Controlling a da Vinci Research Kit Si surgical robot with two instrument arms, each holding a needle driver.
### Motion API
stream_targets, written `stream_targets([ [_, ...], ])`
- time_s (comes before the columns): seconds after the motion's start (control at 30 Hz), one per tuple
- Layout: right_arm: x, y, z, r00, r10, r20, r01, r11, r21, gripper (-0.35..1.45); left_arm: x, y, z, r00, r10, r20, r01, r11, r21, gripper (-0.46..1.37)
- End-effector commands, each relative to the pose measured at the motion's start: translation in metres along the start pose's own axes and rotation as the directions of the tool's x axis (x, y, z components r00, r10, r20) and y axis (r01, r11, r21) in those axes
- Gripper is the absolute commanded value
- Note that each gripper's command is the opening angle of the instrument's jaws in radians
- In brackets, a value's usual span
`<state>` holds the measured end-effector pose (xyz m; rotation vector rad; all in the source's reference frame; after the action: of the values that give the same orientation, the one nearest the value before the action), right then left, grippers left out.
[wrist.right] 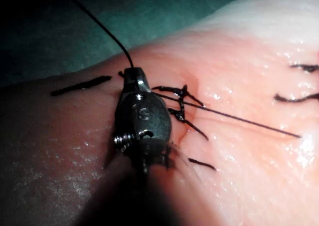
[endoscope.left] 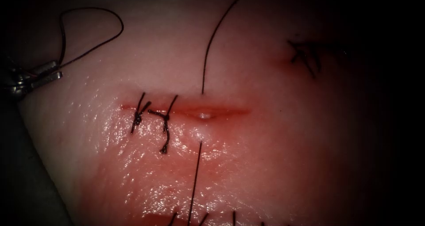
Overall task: Wound Closure
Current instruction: Pull the string through the cut with the right gripper
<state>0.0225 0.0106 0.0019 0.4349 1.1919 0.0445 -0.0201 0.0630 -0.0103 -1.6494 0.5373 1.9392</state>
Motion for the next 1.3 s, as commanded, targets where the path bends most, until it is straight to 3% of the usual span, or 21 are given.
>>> stream_targets([
  [0.03, 0.0, -0.0002, 0.0002, 1.0, 0.001, 0.001, -0.001, 1.0, 0.007, -0.35, 0.0, 0.0, 0.0, 1.0, 0.0, 0.0, 0.0, 1.0, -0.004, -0.42],
  [0.37, 0.001, -0.0018, 0.001, 1.0, 0.003, 0.011, -0.004, 0.998, 0.063, -0.35, 0.0, 0.0, 0.0, 1.0, 0.0, 0.0, 0.0, 1.0, -0.004, -0.42],
  [0.6, 0.0007, -0.0023, 0.0011, 1.0, 0.008, 0.013, -0.009, 0.997, 0.072, -0.35, 0.0, 0.0, 0.0, 1.0, 0.0, 0.0, 0.0, 1.0, -0.004, -0.42],
  [1.3, 0.0008, -0.0079, 0.0038, 0.998, 0.018, 0.062, -0.033, 0.97, 0.24, -0.35, 0.0, 0.0, 0.0, 1.0, 0.0, 0.0, 0.0, 1.0, -0.004, -0.42],
])
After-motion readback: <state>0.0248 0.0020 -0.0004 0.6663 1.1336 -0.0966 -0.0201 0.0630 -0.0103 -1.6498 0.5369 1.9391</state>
